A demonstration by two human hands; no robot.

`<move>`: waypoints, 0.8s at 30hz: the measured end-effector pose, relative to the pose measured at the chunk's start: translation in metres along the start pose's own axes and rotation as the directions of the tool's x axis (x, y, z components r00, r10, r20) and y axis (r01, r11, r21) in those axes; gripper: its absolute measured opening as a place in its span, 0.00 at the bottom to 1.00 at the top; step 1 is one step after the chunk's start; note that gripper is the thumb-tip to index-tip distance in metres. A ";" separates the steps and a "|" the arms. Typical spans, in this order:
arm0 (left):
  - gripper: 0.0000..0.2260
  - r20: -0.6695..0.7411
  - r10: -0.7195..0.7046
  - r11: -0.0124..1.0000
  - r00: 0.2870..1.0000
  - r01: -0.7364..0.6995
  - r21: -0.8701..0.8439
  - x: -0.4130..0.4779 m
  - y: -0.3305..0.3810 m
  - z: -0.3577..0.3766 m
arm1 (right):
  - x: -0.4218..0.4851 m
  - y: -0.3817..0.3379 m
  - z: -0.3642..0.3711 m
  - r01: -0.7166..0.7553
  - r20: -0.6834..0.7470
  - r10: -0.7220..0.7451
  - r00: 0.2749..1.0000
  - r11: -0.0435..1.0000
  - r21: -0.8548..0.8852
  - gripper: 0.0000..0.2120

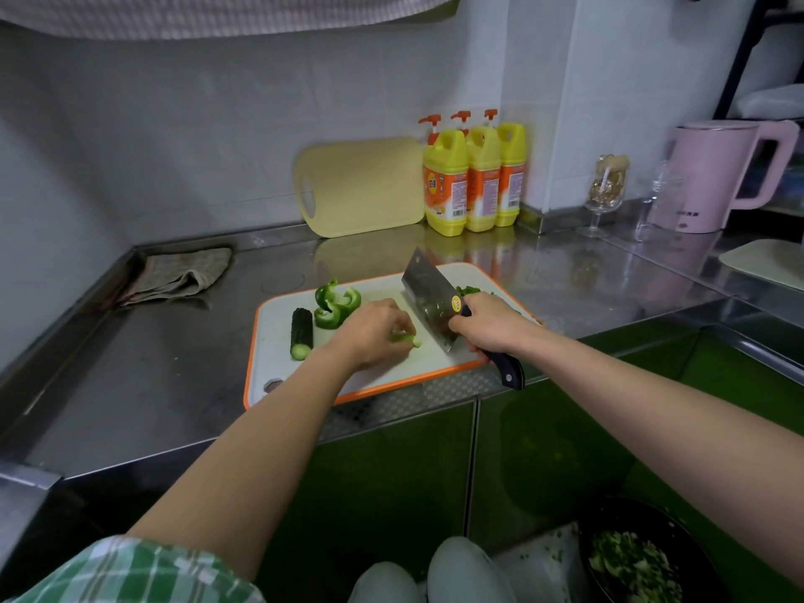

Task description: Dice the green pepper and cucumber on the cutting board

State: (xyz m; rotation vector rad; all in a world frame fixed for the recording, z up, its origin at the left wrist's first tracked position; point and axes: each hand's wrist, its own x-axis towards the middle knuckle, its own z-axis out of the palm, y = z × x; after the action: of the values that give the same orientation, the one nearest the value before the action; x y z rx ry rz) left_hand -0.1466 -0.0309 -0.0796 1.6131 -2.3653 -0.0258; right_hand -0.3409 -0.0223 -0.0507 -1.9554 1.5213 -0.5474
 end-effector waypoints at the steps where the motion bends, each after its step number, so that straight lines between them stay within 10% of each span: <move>1: 0.09 -0.005 0.005 1.000 1.000 -0.005 0.001 0.001 0.001 0.001 | 0.000 0.000 0.000 0.001 -0.002 -0.001 1.000 1.000 -0.001 0.11; 24: 0.12 -0.098 -0.188 0.982 0.977 0.184 -0.051 -0.028 -0.009 0.003 | -0.013 -0.017 0.000 0.029 0.040 -0.021 0.999 0.977 -0.212 0.09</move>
State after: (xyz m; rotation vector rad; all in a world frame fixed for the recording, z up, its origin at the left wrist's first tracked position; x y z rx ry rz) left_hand -0.1299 -0.0094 -0.0897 1.7669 -2.1178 -0.0294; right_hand -0.3323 -0.0072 -0.0389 -2.1355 1.5893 -0.3679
